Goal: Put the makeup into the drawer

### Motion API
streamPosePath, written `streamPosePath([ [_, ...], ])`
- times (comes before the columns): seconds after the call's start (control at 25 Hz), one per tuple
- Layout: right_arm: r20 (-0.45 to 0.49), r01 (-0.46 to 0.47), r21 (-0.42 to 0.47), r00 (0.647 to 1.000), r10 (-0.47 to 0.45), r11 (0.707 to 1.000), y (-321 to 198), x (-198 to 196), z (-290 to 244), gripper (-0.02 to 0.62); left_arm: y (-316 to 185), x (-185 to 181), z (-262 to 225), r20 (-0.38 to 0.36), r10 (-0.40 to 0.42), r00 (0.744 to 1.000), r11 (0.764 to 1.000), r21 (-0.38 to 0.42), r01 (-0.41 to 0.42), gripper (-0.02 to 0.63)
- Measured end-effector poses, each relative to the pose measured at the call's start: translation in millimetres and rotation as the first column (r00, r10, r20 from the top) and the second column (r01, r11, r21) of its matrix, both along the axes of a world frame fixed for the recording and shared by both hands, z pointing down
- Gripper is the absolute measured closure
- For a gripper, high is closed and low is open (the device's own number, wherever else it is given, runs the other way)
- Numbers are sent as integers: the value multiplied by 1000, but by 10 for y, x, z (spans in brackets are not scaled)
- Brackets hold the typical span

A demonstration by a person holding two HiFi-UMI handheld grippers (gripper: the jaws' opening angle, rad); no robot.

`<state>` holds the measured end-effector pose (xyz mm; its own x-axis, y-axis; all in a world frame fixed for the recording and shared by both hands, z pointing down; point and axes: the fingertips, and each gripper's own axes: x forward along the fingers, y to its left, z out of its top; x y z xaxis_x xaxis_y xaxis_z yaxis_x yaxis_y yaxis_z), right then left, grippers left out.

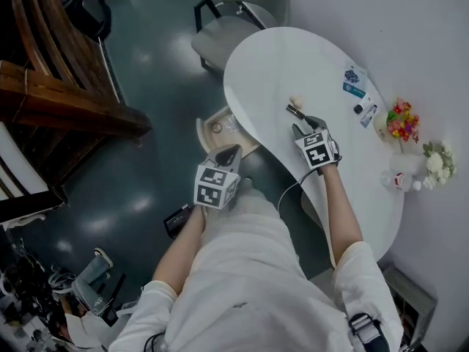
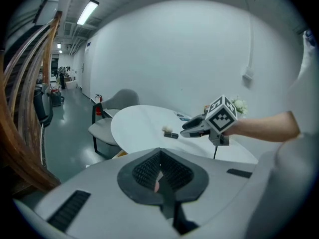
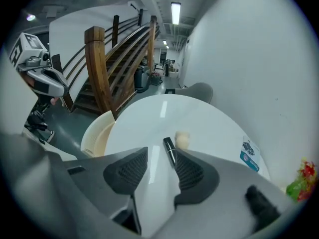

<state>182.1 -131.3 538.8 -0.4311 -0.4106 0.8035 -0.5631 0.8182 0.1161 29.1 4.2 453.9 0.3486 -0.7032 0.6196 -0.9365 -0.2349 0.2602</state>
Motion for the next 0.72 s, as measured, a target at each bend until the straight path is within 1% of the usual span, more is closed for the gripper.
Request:
streamPosePath([
  [0.2,-63,27,-50,998,-30,998,-243,-32,262,414,16,-86,92,-5,-27,1000,999,-31,26,597],
  [0.44,-115,56,-110,991,-69,992,-354,-76,558,414,26,-186,203,-11,-57,998,996,-66,56,597],
  [0.72,-136,56,-145,988,-76,988,-393,-97,750,416,8,-261,297,-16,-71,997,994,-86,70,597],
])
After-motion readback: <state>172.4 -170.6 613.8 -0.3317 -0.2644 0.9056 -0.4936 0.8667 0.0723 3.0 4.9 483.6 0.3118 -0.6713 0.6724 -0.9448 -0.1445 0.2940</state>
